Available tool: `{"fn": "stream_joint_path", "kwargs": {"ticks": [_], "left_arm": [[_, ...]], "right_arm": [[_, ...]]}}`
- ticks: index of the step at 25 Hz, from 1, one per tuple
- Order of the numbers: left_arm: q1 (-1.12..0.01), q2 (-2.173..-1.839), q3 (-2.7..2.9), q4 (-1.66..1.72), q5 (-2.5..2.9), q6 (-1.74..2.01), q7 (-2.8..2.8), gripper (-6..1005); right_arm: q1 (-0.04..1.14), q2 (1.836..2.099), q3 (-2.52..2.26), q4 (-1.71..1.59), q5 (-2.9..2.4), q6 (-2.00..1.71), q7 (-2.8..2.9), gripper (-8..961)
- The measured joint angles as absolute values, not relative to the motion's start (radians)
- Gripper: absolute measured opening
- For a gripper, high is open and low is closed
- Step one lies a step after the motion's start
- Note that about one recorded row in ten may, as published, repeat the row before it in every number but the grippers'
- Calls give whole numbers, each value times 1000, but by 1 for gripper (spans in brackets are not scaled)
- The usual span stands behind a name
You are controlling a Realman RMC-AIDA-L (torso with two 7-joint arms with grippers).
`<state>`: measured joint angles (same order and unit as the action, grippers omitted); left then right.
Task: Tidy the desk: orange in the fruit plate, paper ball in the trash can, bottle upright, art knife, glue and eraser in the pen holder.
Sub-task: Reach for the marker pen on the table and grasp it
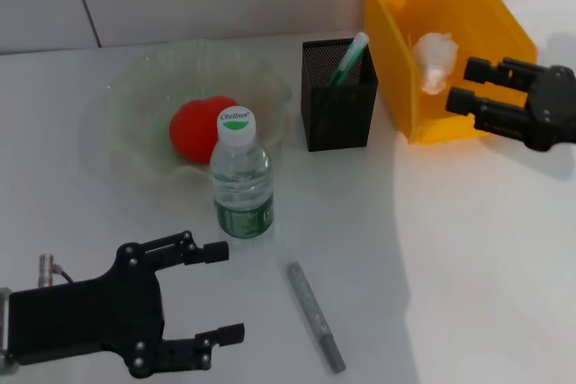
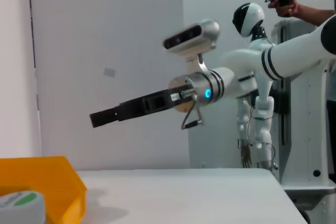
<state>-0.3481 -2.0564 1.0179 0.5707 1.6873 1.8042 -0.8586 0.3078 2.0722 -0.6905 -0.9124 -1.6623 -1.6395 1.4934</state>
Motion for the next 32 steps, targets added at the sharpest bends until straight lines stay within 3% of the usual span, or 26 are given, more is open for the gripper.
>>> {"fn": "stream_joint_path", "kwargs": {"ticks": [19,29,32], "left_arm": [[-393,-2079,1059,604,1638,1738,-815,741],[-432,-2068,1330,811,1671,1613,-1117,735],[-460,-2066,1347,852,1715,1618,-1213,735]], "right_arm": [[244,2075,-523,-666,-1648,-1656,1230,649],[247,2063,-522,-629,-1651,-1642,1173,649],[243,2048,-522,-613,-1653,-1625,1165,648]]}}
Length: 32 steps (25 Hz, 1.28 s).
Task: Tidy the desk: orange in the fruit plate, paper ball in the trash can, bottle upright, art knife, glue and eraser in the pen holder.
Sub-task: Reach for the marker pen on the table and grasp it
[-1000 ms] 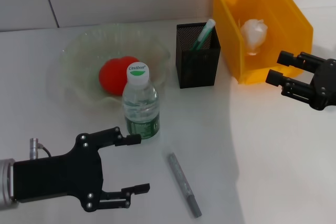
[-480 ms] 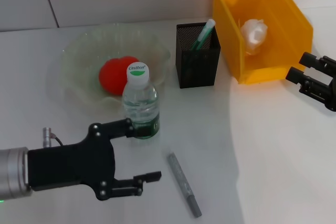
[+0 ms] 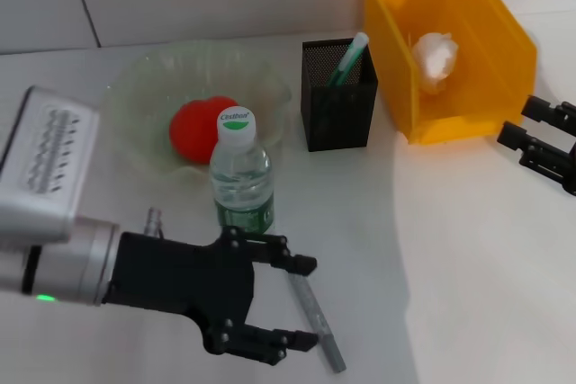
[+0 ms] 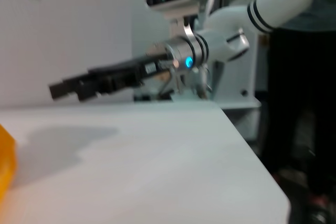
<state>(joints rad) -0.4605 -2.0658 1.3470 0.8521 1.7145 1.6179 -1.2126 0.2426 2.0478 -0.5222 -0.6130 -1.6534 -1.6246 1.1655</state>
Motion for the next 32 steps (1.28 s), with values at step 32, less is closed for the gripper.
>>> {"fn": "stream_joint_path", "kwargs": {"ticks": [32], "left_arm": [[-727,-2080,2006,1491,2443,1519,-1326,736]], "right_arm": [[193,2041,-518,-542,-1657,-1703,1201,649]]}}
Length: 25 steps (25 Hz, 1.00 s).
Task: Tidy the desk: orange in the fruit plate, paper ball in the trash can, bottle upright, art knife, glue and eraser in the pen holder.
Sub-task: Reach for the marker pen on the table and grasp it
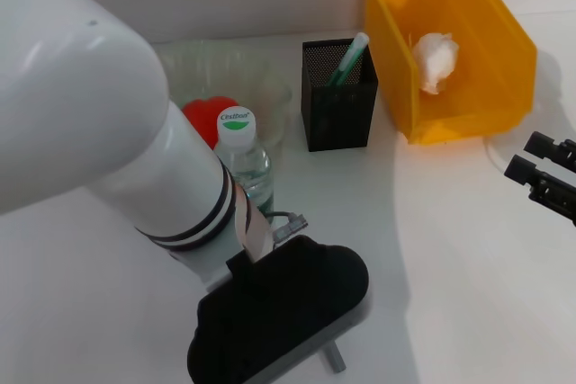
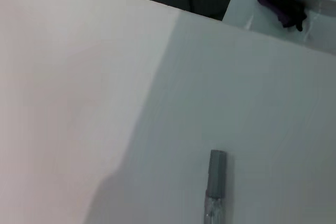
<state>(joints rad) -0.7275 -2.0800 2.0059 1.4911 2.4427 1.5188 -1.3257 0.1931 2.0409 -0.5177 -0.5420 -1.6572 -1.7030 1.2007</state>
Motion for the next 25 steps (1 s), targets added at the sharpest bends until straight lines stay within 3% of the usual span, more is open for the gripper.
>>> {"fn": "stream_joint_path", "kwargs": {"ticks": [6,11,25], "left_arm": [[-741,-2080,2015,1485,2447,1497,-1303,736],[-835,-2080,2082,1397,2458,1478,-1304,735],[-867,-2080,2216,1373,2500,1423,-1337,735]], "right_arm": [[197,2040,-512,-541,-1658,-1705,1201,648],[212,2041,-518,-535,-1665,-1701,1196,647],[231,2049,-520,-520,-1672,-1701,1181,648]]}}
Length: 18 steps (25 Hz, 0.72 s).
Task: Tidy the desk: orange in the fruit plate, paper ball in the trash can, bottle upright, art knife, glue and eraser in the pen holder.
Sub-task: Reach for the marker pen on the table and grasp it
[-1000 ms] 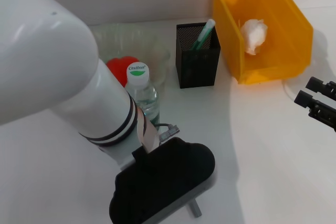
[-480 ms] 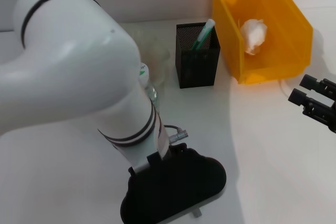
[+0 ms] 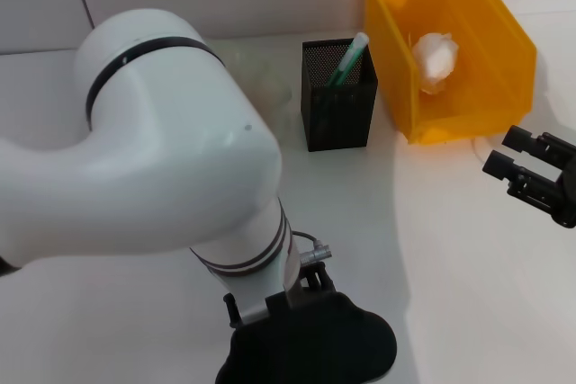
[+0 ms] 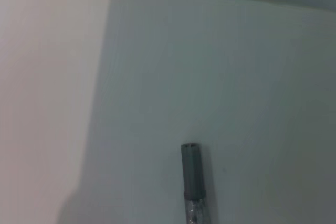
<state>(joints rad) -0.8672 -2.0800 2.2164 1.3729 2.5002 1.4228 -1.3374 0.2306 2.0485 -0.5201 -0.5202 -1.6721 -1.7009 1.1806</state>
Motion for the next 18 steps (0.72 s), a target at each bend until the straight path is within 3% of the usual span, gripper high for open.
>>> {"fn": "stream_joint_path", "kwargs": {"ticks": [13,18], "left_arm": [[-998,-2080,2273,1282,2449,1413,-1353,734],[-998,-2080,2285,1276,2447,1399,-1355,734]], "right_arm": [[277,2053,-522,-490,-1682,-1677,1143,647],[289,2052,-515,-483,-1684,-1673,1138,647]]}}
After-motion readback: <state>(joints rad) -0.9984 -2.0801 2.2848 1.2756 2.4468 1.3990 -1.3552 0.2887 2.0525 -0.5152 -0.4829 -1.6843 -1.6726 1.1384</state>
